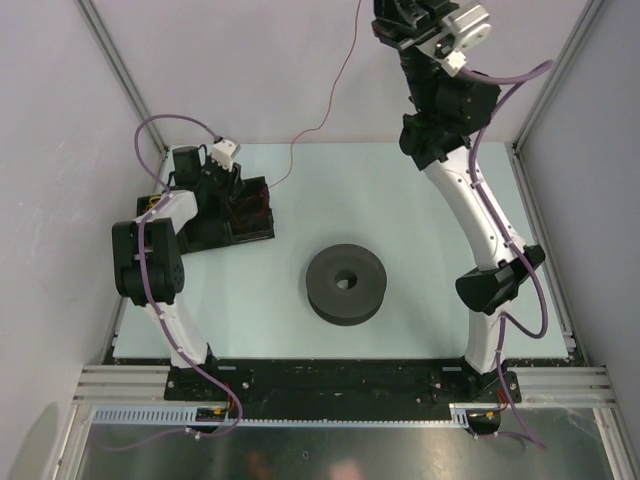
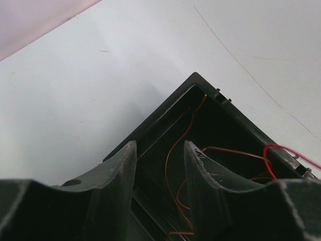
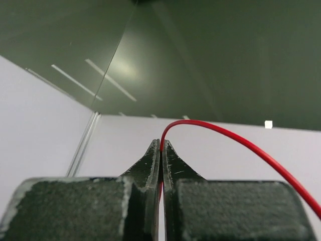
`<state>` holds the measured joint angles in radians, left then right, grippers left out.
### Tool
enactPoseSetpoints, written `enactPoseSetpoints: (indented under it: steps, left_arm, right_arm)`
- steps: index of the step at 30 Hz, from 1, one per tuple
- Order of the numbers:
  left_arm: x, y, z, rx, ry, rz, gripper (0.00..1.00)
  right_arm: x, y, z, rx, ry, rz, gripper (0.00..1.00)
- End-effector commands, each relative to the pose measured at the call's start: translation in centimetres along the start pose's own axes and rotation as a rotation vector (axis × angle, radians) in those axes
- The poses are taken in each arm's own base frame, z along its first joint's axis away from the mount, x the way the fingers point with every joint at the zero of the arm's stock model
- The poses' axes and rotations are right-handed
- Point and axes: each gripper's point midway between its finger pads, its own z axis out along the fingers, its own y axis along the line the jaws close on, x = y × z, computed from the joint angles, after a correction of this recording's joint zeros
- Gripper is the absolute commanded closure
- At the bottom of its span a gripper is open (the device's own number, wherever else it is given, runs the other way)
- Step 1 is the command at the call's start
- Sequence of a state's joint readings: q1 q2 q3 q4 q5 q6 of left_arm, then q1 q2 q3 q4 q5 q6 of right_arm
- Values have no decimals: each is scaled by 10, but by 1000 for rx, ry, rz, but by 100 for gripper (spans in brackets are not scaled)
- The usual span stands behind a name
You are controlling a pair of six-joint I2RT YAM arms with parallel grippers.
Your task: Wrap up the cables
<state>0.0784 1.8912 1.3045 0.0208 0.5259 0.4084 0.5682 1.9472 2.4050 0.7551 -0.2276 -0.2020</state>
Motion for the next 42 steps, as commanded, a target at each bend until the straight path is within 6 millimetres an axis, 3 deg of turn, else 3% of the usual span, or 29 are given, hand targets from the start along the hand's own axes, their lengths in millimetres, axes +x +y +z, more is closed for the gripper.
enactPoseSetpoints:
  steps: [1, 6, 13, 17, 24, 29, 42]
  left_arm:
    - [-29, 5, -4, -12, -46, 26, 50]
    - [-43, 6, -12, -14, -55, 37, 48]
    - [-50, 6, -20, -20, -49, 59, 44]
    - [-54, -18, -28, 86, -56, 143, 36]
    - [-31, -50, -33, 214, 3, 399, 35]
    - [-12, -53, -29, 233, 62, 462, 35]
    - [20, -85, 14, 315, 163, 576, 38]
  right_arm:
    - [-90, -29, 15, 46, -163, -120, 100]
    - [-101, -43, 14, 61, -152, -177, 100]
    - [-93, -58, -3, 70, -61, -195, 100]
    - [-77, -56, -18, 54, 7, -171, 100]
    - [-62, -50, -26, 38, 43, -140, 100]
    - [-59, -50, -26, 40, 46, -139, 100]
    - [-54, -53, -25, 48, 52, -154, 100]
